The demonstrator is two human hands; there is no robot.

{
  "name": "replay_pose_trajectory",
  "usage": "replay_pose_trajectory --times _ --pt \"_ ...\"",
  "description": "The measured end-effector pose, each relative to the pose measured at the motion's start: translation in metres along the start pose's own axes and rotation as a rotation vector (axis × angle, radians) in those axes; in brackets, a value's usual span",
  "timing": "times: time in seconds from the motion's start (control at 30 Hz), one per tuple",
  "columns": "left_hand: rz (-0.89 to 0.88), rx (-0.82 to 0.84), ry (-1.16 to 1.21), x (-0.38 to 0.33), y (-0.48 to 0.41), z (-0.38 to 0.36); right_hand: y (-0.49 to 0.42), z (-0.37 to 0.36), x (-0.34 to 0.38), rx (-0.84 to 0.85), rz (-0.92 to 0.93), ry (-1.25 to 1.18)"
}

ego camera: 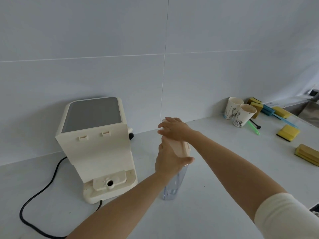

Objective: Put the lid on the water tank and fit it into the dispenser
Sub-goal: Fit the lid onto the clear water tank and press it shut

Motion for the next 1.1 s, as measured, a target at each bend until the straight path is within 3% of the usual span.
replay_pose_trajectory --times 0.27,0.5,0.9,1.1 --pt "-0.027 0.084 -0.095 0.002 -0.007 0.008 0.003 0.0 -0.013 0.081 -0.051 0.081" --pt "0.018 0.208 0.0 0.011 -0.015 0.025 0.023 0.011 -0.025 -0.032 0.048 0.221" --pt "-0.014 0.262 -0.019 0.023 -0.037 0.056 0.062 0.0 -0.086 -0.048 -0.232 -0.353" --pt "-0.07 0.253 -0.041 0.021 -0.049 0.067 0.085 -0.01 -0.093 -0.052 -0.259 -0.47"
Point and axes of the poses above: each hand's wrist, its own y-axis away from the middle knuckle, its own z-axis out of the back of the hand, x = y × z, the point moved 9 cm from there along -y, towards the middle knuckle, and after that the axes turned 1 degree about -y, right-handed, at the moved point
